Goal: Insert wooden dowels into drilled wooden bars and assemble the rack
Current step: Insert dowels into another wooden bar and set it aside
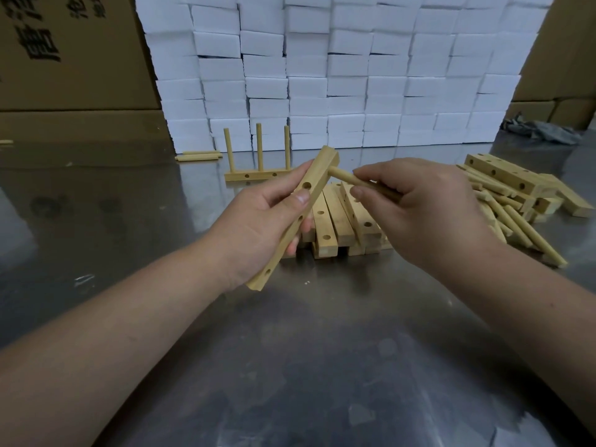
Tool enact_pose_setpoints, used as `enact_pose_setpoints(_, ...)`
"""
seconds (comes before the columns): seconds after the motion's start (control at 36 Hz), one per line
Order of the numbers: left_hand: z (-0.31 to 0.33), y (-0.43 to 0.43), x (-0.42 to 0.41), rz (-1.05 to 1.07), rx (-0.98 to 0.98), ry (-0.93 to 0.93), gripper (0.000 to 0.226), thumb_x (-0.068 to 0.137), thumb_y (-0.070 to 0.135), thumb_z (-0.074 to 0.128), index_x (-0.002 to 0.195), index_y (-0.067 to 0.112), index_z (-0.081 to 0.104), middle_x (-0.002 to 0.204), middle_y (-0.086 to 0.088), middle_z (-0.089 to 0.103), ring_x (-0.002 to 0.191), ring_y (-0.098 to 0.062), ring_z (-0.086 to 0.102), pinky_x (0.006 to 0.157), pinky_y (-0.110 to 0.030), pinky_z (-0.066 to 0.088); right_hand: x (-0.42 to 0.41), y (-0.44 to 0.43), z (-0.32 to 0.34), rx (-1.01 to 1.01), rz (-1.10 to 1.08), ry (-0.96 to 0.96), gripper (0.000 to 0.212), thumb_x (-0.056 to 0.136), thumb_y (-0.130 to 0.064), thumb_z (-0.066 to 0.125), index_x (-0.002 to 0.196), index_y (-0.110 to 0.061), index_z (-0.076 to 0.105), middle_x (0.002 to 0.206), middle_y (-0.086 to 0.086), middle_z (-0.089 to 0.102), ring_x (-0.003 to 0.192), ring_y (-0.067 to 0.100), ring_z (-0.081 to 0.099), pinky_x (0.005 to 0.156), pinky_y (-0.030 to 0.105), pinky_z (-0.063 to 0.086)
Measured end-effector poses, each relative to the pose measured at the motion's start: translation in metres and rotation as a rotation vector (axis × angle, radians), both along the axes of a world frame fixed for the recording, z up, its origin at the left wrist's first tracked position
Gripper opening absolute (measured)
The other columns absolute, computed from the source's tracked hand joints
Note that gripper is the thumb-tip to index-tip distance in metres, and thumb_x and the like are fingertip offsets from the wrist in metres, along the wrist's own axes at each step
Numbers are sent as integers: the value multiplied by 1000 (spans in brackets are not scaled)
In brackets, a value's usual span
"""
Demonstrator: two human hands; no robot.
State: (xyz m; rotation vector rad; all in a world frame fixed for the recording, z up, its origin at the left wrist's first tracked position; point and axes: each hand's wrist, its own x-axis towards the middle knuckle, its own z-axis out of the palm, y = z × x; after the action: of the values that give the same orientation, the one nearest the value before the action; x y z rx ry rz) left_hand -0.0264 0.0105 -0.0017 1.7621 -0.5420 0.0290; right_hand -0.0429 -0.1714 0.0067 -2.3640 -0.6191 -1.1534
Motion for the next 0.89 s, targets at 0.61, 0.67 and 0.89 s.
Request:
enact_pose_setpoints(0.61, 2, 2, 4, -149, -247, 192, 46, 96, 40, 27, 125, 20, 56, 76, -6, 68, 56, -14, 55, 56, -20, 48, 10, -1, 1, 435, 155, 351, 17, 85, -29, 64, 76, -43, 59, 51, -11, 55, 48, -2, 48, 43, 11, 37)
enact_pose_setpoints(0.67, 3, 4, 5, -172, -315, 256, 47, 99, 36, 17, 130, 17, 47, 88, -10, 72, 63, -19, 58, 56, -20, 49, 11, -2, 1, 444, 148, 316, 16, 85, -29, 63, 78, -43, 59, 55, -9, 55, 47, 1, 46, 43, 14, 37)
enact_pose_setpoints(0.89, -1, 4, 2, -65, -93, 101, 33, 100, 21, 29, 117, 22, 57, 81, -1, 71, 51, -13, 56, 48, -20, 44, 16, -9, 0, 484, 80, 249, 10, 85, -31, 63, 87, -40, 63, 51, -11, 51, 48, 1, 44, 47, 12, 35)
